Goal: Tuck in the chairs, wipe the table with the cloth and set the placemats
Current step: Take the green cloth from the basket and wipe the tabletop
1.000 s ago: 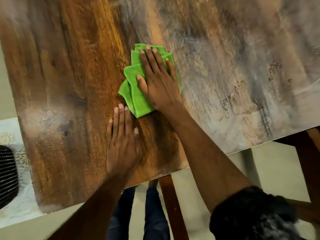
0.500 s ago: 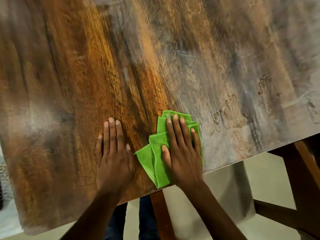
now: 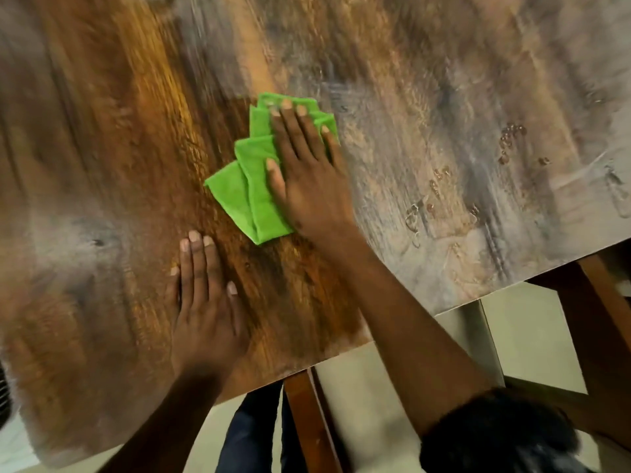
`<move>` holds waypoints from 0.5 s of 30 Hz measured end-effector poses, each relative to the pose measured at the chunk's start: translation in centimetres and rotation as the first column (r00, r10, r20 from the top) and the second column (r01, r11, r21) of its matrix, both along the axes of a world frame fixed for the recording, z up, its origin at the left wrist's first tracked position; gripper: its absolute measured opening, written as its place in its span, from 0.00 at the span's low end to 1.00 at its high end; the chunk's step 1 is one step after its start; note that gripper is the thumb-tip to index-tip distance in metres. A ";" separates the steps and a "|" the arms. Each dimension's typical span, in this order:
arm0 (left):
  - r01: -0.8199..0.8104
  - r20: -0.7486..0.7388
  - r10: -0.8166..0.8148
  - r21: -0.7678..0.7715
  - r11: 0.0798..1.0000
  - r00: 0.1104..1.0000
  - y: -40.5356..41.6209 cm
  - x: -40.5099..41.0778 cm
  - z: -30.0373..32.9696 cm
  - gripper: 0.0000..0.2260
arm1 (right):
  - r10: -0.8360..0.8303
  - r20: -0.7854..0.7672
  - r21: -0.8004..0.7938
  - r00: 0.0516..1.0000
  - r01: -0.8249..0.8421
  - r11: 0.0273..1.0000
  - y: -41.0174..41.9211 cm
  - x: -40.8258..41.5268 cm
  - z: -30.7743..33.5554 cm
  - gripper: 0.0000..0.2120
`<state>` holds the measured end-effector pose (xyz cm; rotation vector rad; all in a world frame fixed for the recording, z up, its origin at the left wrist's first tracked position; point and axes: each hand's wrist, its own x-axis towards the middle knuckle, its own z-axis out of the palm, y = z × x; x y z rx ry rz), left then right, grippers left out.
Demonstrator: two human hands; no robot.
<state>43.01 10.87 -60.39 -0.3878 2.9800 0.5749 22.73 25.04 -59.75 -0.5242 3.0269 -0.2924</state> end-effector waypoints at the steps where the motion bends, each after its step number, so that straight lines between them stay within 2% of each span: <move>1: -0.001 0.003 0.001 0.005 1.000 1.000 0.0 0.0 0.1 0.30 | 0.003 0.022 0.013 1.000 -0.004 1.000 1.5 1.9 0.3 0.31; 4: -0.002 0.011 0.002 0.012 1.000 1.000 0.0 0.0 0.1 0.30 | 0.016 0.109 0.060 0.994 -0.022 0.998 6.0 8.6 1.4 0.32; 9: -0.003 0.008 0.004 -0.015 1.000 1.000 0.0 -0.1 0.0 0.31 | -0.104 0.174 0.117 0.979 0.084 0.990 10.0 15.6 1.6 0.34; 12: 0.000 0.016 0.000 -0.039 0.999 1.000 0.1 -0.1 0.1 0.31 | -0.136 0.148 0.126 0.980 0.117 0.985 8.7 14.3 1.4 0.34; 15: 0.006 0.029 -0.005 -0.045 0.999 1.000 0.1 -0.1 0.0 0.31 | -0.083 0.098 0.083 0.992 0.075 0.994 6.4 8.6 0.9 0.33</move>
